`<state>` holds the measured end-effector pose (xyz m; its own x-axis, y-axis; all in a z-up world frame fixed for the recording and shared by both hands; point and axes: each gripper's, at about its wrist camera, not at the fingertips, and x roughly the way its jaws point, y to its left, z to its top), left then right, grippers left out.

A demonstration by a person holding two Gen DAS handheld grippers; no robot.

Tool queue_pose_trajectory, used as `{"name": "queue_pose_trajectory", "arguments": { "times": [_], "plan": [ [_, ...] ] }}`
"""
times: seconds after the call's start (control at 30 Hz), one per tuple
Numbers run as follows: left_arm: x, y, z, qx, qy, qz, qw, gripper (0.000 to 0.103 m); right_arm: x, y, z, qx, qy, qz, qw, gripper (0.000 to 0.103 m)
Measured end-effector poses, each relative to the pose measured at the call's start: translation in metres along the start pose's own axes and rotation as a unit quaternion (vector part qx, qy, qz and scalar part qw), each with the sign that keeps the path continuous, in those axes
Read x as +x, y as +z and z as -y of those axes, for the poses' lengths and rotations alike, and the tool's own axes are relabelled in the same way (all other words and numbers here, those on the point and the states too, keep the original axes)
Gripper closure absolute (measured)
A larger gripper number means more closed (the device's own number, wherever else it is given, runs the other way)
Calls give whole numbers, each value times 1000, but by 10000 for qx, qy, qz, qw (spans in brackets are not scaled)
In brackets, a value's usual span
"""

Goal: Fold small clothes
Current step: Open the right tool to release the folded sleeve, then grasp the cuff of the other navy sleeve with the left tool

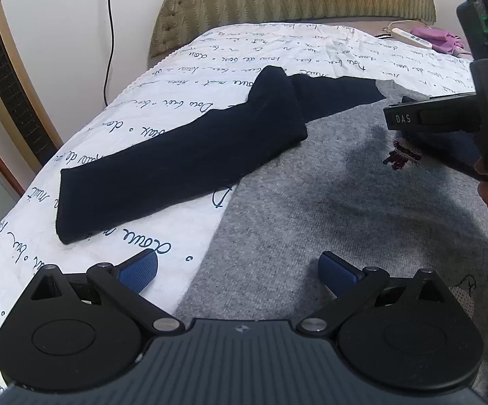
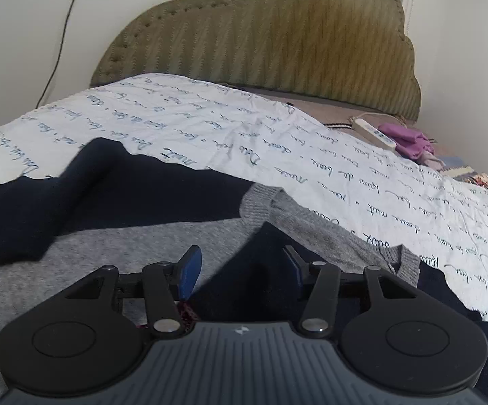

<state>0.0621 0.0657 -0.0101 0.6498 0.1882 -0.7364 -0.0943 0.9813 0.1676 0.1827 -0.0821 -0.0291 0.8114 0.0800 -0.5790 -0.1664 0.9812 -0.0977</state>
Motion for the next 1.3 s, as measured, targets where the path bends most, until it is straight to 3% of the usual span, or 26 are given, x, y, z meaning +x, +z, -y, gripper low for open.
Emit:
{"name": "queue_pose_trajectory", "arguments": {
  "times": [0.27,0.4,0.8,1.0,1.3],
  "plan": [
    [-5,-1,-5,-61,89,30,9999,0,-22,0,0,138,254,27,9996,51],
    [-6,-2,-7,-74,122,28,9999,0,-40,-2,0,205,372,96,9991,41],
    [-8,-3,-19,-243,253,-4,9994,0,-93,-20,3,364,682,304,9965,40],
    [-8,-3,-24,-321,294,-15,9991,0,-111,-34,9,490,749,264,9956,33],
    [-4,-1,-33,-454,389,-28,9982,0,-126,-54,16,708,814,141,9941,33]
  ]
}}
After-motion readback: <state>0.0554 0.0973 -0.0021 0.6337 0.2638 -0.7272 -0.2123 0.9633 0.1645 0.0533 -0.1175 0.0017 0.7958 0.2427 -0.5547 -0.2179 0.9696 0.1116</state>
